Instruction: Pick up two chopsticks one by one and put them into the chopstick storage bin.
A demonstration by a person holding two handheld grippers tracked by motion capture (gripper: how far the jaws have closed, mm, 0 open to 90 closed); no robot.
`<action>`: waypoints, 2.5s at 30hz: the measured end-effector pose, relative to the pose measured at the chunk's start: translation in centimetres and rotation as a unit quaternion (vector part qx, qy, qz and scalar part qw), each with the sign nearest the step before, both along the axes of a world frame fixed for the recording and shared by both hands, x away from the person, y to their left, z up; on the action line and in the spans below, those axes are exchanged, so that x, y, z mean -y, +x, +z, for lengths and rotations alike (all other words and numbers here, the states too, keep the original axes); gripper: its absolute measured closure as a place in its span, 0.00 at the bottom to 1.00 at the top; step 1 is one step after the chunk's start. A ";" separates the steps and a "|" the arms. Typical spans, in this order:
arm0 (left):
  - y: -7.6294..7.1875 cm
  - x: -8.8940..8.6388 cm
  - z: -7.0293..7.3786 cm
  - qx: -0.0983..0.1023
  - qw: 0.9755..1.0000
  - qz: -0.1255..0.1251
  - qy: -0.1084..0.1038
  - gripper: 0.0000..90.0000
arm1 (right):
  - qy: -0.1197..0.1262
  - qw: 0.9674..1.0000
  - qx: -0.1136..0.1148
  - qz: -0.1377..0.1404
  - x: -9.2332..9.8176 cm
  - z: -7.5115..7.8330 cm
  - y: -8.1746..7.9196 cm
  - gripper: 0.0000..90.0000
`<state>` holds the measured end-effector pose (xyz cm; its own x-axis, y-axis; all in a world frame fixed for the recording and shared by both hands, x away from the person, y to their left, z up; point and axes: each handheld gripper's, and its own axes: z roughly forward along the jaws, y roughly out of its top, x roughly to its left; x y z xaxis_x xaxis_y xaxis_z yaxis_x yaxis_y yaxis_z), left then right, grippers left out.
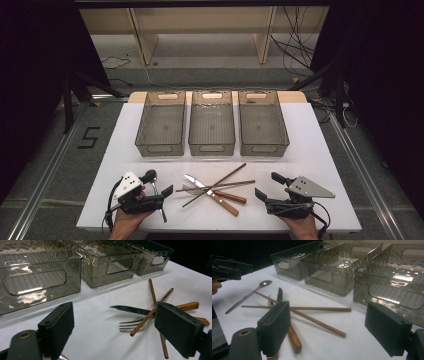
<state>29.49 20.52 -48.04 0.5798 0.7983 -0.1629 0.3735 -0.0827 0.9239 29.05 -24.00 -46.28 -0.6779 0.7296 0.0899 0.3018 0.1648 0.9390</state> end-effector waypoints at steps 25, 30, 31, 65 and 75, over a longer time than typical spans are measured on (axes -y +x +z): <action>0.1 0.0 -0.1 -0.002 1.000 -0.001 0.004 0.18 | -0.086 0.991 -0.005 0.104 -2.2 2.4 2.8 0.33; 0.2 0.0 -0.1 -0.001 1.000 -0.001 0.003 0.18 | -0.128 0.984 -0.010 0.120 -3.1 3.1 4.0 0.34; 0.2 0.0 -0.1 -0.001 1.000 -0.001 0.003 0.18 | -0.142 0.982 -0.012 0.126 -3.4 3.4 4.3 0.34; 0.2 0.0 -0.2 0.000 1.000 0.000 0.005 0.18 | -0.348 0.907 -0.074 0.227 -9.4 1.2 8.5 0.58; 0.1 0.0 -0.2 -0.002 1.000 -0.004 0.005 0.18 | -0.373 0.891 -0.088 0.242 -10.2 0.0 9.1 0.65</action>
<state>29.62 20.47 -48.21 0.5854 0.7955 -0.1566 0.3763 -0.0954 0.9216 38.19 -13.76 -46.28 -0.9526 0.2575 -0.1617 0.1586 0.8745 0.4584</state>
